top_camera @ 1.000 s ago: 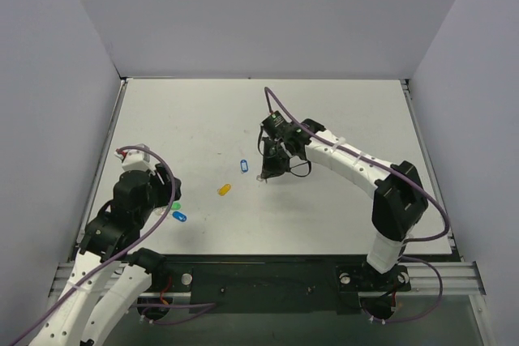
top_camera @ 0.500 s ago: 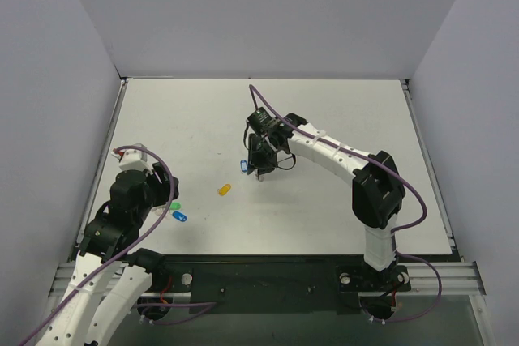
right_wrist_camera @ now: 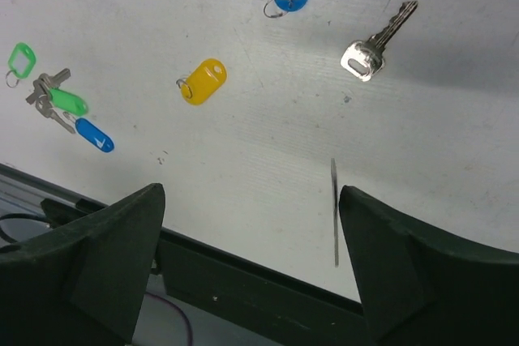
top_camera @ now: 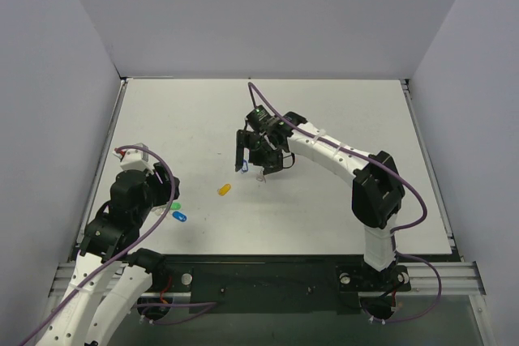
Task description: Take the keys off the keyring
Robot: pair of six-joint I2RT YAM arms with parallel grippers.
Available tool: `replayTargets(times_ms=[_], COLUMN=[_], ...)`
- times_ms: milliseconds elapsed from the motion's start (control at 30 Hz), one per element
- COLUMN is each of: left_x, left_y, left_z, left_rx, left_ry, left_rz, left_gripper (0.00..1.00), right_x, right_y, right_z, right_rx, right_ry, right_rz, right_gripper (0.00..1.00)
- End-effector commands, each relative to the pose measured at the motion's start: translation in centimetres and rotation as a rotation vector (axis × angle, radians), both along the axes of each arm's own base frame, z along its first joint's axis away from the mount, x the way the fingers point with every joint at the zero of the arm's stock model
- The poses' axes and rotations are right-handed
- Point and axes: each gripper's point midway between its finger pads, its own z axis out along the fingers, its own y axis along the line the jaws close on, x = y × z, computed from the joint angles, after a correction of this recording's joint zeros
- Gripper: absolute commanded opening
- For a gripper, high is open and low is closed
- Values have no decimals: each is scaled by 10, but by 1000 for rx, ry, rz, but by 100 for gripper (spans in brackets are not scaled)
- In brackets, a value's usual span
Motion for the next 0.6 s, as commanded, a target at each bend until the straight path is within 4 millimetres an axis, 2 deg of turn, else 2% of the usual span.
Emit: replayTargets(times_ms=[0,33,67,100,133,167,200,267,367,467,567], left_x=[7,7,7,7,7,7,7,7,7,7,7], left_y=[-2,-1,-1,-1,-1,-2,-1,-1,-1,-2,-1], left_z=[13,12,13,13,12,13,12,13,13,13,13], left_rx=[-15,-12,-15,-14,-13,-16,-13,-13,-14,-16,-13], left_ry=[-55,-54,-57,-58,-54,-57,-54,-57,-59,-56,-58], left_rz=[-5,-4,-2,-4,-4,-4,-4,1,1,-5,-5], left_gripper=[63,63,63,63,63,63,64,63,63,63,63], right_x=[7,17,12,2,8,-2,4,14,15,9,6], right_y=[-10,-22,-13,0,7,15,15,3,-3,-5,-17], right_z=[27,32,39,37,34,23,27,30,29,36,40], right_rx=[-132,-267,-309,-257,-197,-130,-116,-177,-171,-142,-150], right_ry=[-134,-246,-255,-200,-176,-100,-125,-194,-177,-169,-177], right_rz=[19,51,104,143,123,105,83,57,56,88,84], right_gripper=[87,87,90,90,87,84,82,82,82,82,82])
